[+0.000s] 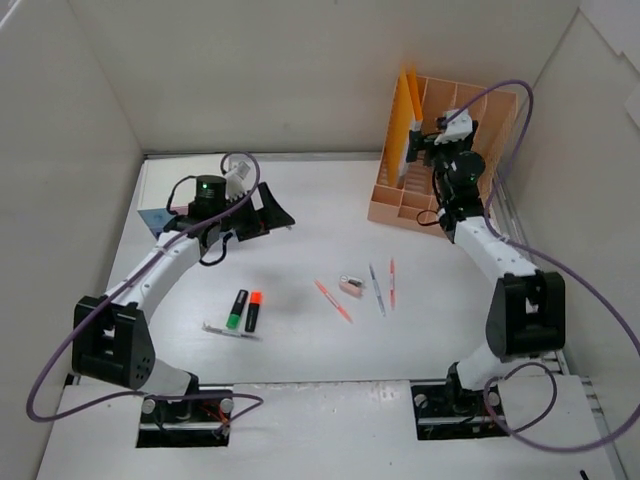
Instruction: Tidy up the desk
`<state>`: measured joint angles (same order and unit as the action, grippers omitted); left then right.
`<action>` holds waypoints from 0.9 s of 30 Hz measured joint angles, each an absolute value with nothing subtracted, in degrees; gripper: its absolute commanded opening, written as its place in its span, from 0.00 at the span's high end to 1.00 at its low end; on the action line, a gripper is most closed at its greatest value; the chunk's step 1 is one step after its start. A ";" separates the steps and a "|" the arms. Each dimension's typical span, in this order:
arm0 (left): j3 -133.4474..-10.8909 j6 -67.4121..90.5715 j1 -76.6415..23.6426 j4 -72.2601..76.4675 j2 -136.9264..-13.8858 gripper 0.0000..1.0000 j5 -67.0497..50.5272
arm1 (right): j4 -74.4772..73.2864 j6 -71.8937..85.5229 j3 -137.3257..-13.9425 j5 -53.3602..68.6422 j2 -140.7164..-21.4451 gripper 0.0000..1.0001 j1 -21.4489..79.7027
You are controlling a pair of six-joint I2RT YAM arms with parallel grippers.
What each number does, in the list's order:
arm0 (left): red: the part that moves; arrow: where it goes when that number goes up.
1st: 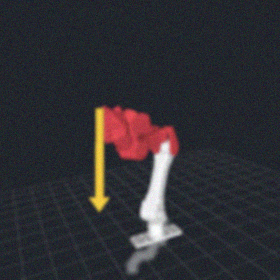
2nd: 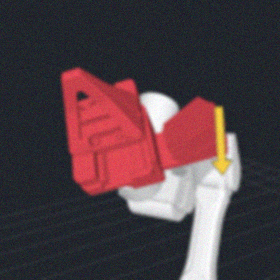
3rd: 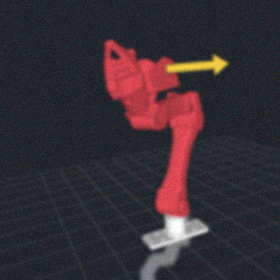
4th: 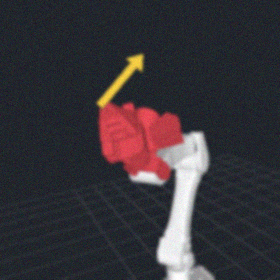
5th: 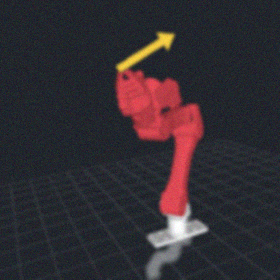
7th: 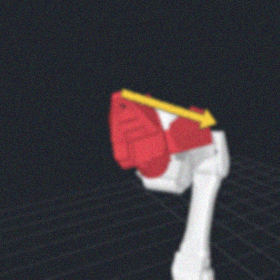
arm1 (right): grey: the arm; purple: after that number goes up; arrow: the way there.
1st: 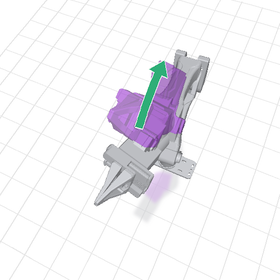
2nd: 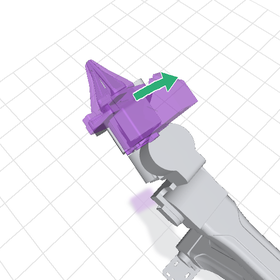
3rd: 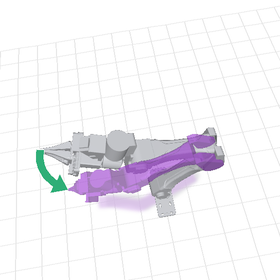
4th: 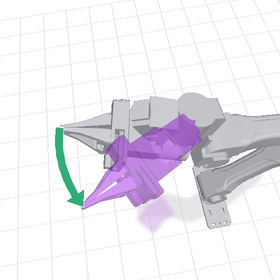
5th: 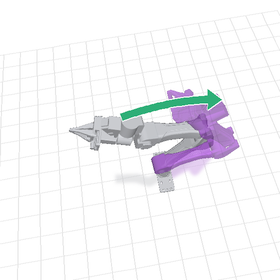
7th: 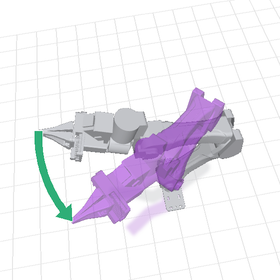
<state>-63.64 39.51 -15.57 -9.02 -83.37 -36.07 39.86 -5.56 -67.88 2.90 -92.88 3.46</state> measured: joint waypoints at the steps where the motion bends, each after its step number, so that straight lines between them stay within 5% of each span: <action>1: -65.25 39.11 -15.84 -10.63 -83.37 0.08 -34.96 | 39.33 -5.93 -67.05 4.27 -89.76 0.16 3.36; 2: -67.09 38.52 -16.21 -11.90 -83.40 0.12 -33.56 | 38.54 -6.26 -66.02 6.00 -86.28 0.21 3.29; 4: -71.68 37.17 -17.56 -15.55 -83.40 0.23 -29.54 | 35.46 -6.85 -65.10 12.23 -80.20 0.61 2.96; 6: -77.49 35.88 -19.46 -20.40 -84.09 0.47 -24.69 | 30.11 -6.90 -66.37 21.76 -76.20 1.00 2.31; 9: -86.32 34.35 -22.26 -26.79 -86.46 0.71 -17.50 | 19.57 -7.25 -71.18 33.98 -75.79 1.00 1.67; 12: -88.97 32.93 -24.27 -30.74 -86.98 0.75 -11.84 | 10.76 -8.05 -71.48 40.45 -76.86 0.38 4.58; 16: -80.01 32.64 -22.50 -32.73 -82.15 0.70 -10.83 | -0.82 -11.33 -67.88 44.03 -76.97 0.07 12.36; 19: -69.06 33.12 -14.68 -34.00 -76.31 0.52 -12.40 | -5.15 -12.01 -66.57 44.88 -76.95 0.15 16.69; 21: -63.90 33.08 -7.99 -34.85 -73.56 0.42 -12.14 | -6.22 -12.03 -65.60 44.07 -76.95 0.65 18.06; 23: -61.78 32.47 -2.24 -36.16 -72.10 0.12 -11.25 | -7.18 -11.09 -64.42 42.17 -76.95 0.95 19.09; 25: -61.69 30.65 0.82 -36.49 -71.70 0.04 -10.37 | -9.02 -9.85 -63.83 40.07 -76.97 0.95 19.84; 27: -61.73 29.34 2.20 -35.68 -71.88 0.07 -10.33 | -10.48 -8.95 -63.83 38.39 -77.23 0.80 20.14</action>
<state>-61.73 29.34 2.20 -35.68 -71.88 -10.33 -10.48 -8.95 -63.83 38.39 -77.23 20.14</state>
